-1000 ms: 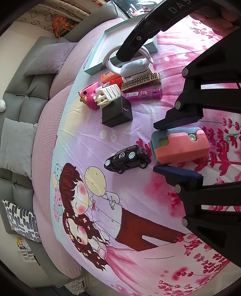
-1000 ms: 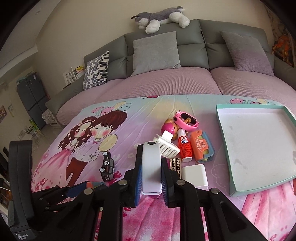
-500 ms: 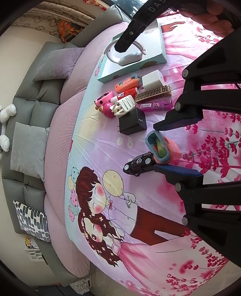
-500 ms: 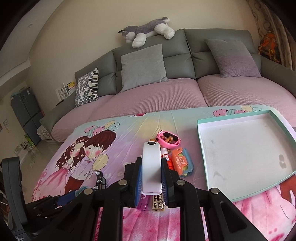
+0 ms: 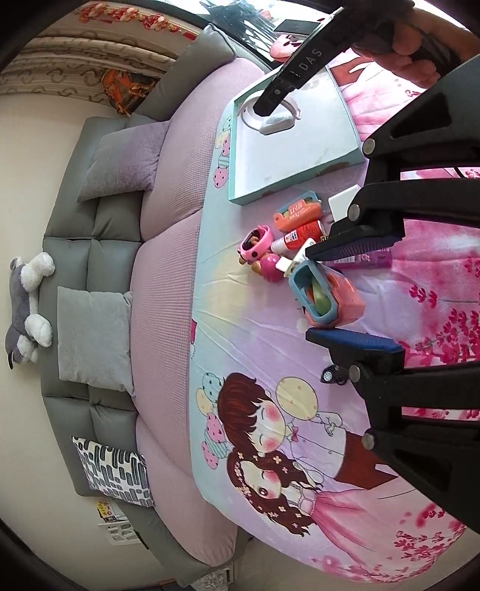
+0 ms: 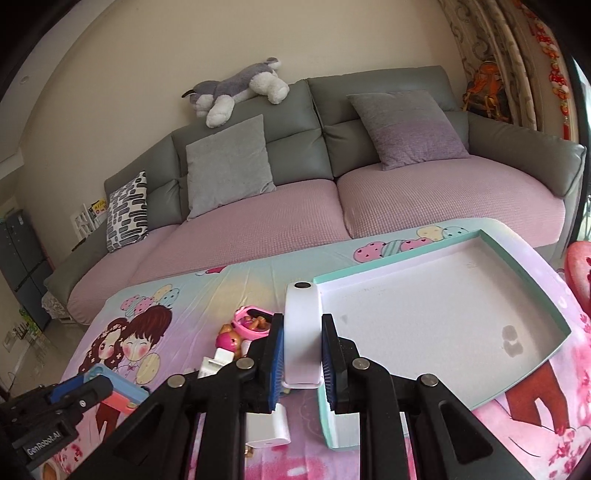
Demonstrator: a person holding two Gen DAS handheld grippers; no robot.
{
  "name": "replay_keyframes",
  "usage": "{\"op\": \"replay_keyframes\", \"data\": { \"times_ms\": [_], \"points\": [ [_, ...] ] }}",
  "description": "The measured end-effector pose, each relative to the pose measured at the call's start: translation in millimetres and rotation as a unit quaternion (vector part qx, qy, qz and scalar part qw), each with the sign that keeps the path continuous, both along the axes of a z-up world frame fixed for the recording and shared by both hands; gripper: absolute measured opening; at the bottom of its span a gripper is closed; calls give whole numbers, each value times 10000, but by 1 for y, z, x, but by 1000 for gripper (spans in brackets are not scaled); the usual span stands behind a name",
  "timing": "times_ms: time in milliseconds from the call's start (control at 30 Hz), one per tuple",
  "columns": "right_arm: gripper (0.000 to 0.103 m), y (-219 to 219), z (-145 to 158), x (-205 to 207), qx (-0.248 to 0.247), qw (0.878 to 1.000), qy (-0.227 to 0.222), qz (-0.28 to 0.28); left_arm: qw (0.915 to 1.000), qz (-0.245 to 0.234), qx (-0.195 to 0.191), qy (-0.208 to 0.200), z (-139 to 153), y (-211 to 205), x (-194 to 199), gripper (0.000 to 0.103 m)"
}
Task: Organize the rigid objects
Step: 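Carry the orange toy with the left tool while the right tool carries the white band over the tray, then open the left tool to drop the orange toy while the right tool releases the white band in the tray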
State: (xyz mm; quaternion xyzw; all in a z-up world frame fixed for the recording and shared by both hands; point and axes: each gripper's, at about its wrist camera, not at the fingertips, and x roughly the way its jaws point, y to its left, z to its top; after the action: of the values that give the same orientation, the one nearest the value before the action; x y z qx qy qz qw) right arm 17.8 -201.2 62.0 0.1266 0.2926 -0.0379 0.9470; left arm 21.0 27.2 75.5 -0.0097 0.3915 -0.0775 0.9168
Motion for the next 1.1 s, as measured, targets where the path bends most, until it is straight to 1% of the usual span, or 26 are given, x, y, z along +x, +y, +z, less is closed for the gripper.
{"op": "replay_keyframes", "data": {
  "times_ms": [67, 200, 333, 400, 467, 633, 767, 933, 1100],
  "points": [
    [20, -16, -5, 1, -181, 9996, 50, -227, 9999, -143, 68, 10, 3, -15, 9, 38],
    [20, -51, -17, 2, -189, 9971, 232, -703, 9992, -356, 188, -79, 11, -47, 27, 38],
    [20, -75, -24, 1, -339, 9921, 393, -1145, 9978, -619, 191, -159, 16, -85, 45, 38],
    [20, -86, -28, -3, -439, 9886, 460, -1365, 9966, -796, 124, -142, 15, -105, 54, 38],
    [20, -97, -31, -5, -469, 9845, 554, -1595, 9953, -965, 86, -76, 9, -125, 62, 38],
    [20, -122, -40, -9, -492, 9755, 754, -2005, 9920, -1241, 168, 164, -12, -172, 78, 38],
    [20, -134, -41, -16, -500, 9700, 758, -2256, 9890, -1425, 199, 341, -29, -198, 85, 39],
    [20, -143, -42, -18, -428, 9677, 765, -2365, 9864, -1558, 254, 465, -46, -219, 91, 39],
    [20, -147, -45, -15, -373, 9679, 844, -2337, 9851, -1586, 285, 598, -60, -232, 97, 39]
  ]
}}
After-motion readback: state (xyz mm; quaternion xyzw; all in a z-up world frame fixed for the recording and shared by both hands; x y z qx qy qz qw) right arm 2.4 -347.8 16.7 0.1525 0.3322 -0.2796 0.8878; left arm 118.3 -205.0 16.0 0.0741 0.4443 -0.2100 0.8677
